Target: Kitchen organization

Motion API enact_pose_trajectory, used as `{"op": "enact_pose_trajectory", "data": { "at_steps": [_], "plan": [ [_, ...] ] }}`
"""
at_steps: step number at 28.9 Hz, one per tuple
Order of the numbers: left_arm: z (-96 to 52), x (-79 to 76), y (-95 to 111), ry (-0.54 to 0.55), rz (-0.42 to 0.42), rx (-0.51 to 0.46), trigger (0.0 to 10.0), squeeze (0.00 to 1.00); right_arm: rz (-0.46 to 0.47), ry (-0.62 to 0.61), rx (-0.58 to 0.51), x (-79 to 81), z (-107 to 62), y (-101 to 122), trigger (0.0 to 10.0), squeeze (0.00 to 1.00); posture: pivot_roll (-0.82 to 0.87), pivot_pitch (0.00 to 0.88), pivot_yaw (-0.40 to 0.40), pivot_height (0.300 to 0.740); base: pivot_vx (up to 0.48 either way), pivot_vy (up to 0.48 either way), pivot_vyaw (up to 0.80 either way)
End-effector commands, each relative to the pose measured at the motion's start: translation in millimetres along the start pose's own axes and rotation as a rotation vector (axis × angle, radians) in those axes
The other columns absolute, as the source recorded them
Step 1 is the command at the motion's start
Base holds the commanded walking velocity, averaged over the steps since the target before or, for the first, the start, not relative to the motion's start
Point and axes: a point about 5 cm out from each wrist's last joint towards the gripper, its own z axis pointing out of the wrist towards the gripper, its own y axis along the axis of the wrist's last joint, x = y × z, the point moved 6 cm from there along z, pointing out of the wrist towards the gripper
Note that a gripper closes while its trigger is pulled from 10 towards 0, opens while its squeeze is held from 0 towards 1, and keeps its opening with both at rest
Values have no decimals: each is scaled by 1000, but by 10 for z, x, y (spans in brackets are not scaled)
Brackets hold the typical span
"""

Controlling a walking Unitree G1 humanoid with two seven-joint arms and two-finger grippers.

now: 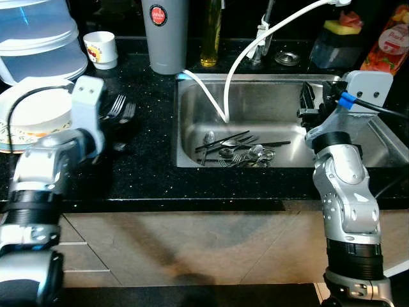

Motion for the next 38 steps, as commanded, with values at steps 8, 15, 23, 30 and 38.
{"op": "enact_pose_trajectory", "data": {
  "at_steps": [8, 15, 23, 30, 38],
  "plan": [
    [566, -898, 204, -249, -3, -62, 10000, 0, -112, 362, 79, 601, 34, -197, 10000, 0, 53, 113, 9, 740, 0, 0, 0],
    [818, -1381, -65, -349, 26, 17, 10000, 59, -96, 364, 284, 258, 190, -502, 10000, 0, 20, 133, 21, 740, 0, 0, 0],
    [818, -1296, 206, -338, 30, -138, 10000, 1000, -33, 419, 182, 286, 294, -202, 10000, 0, 29, 137, 18, 740, 0, 0, 0],
    [300, -49, 631, 37, 356, -131, 10000, 0, 69, 695, 39, 686, 71, 164, 10000, 0, 88, 148, 12, 740, 0, 0, 0],
    [-255, 426, 707, 294, 523, -248, 10000, 0, 91, 715, 44, 743, 73, 132, 10000, 0, 116, 154, -9, 740, 0, 0, 0]
  ]
}}
